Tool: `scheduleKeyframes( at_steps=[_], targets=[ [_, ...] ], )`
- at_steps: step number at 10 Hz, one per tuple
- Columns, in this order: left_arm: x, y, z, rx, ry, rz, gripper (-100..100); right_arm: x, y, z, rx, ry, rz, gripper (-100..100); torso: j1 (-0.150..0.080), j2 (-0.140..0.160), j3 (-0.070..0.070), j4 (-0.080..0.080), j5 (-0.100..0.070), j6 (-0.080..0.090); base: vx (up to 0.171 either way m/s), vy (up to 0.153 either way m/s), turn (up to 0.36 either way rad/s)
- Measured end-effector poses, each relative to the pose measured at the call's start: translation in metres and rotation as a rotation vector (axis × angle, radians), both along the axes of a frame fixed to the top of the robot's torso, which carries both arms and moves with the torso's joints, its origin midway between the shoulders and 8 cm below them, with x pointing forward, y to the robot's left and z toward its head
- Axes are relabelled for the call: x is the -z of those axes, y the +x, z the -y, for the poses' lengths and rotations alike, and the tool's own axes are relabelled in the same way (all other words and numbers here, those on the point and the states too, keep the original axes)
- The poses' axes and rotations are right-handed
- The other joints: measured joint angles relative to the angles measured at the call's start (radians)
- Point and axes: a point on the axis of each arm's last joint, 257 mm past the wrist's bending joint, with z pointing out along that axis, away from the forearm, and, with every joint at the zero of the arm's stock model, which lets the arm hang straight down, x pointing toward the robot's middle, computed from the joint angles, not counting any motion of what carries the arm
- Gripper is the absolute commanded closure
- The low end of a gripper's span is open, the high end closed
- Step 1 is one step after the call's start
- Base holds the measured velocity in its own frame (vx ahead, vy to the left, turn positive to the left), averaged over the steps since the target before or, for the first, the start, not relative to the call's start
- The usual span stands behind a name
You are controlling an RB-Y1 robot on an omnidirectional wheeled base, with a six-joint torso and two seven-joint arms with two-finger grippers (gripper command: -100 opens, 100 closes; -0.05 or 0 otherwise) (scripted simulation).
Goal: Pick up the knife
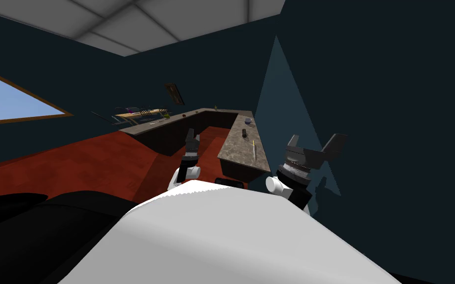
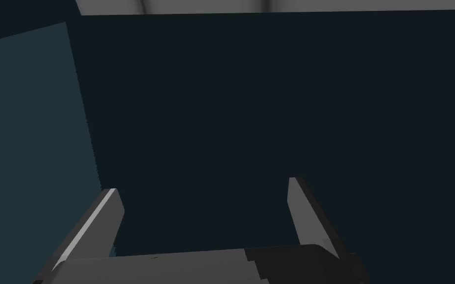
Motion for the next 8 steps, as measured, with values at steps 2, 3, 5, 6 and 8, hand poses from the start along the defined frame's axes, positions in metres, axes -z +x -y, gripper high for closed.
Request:
scheduleKeyframes(
  at_steps=[2, 3, 5, 6, 8],
  targets=[
    [0.0, 0.0, 0.0, 0.0, 0.0, 0.0, 0, 0.01, 0.009, -0.008, -0.026, -0.045, -0.044, -100, 0.003, 0.006, 0.003, 0.001, 0.001, 0.0, -0.115, 0.059, -0.028],
    [0.0, 0.0, 0.0, 0.0, 0.0, 0.0, 0, 0.016, 0.015, -0.011, -0.039, -0.067, -0.07, -100, 0.004, 0.008, 0.004, 0.002, 0.001, 0.0, -0.092, 0.044, -0.009],
    [0.0, 0.0, 0.0, 0.0, 0.0, 0.0, 0, 0.028, 0.025, -0.015, -0.06, -0.102, -0.109, -100, 0.003, 0.006, 0.003, 0.001, 0.001, 0.0, -0.104, 0.063, 0.0],
    [0.0, 0.0, 0.0, 0.0, 0.0, 0.0, 0, 0.038, 0.032, -0.017, -0.074, -0.125, -0.141, -100, 0.005, 0.008, 0.004, 0.002, 0.001, 0.0, -0.091, 0.063, -0.005],
    [0.0, 0.0, 0.0, 0.0, 0.0, 0.0, 0, 0.053, 0.042, -0.022, -0.098, -0.162, -0.188, -100, 0.004, 0.006, 0.004, 0.001, 0.001, 0.0, -0.097, 0.086, 0.032]
  ],
)
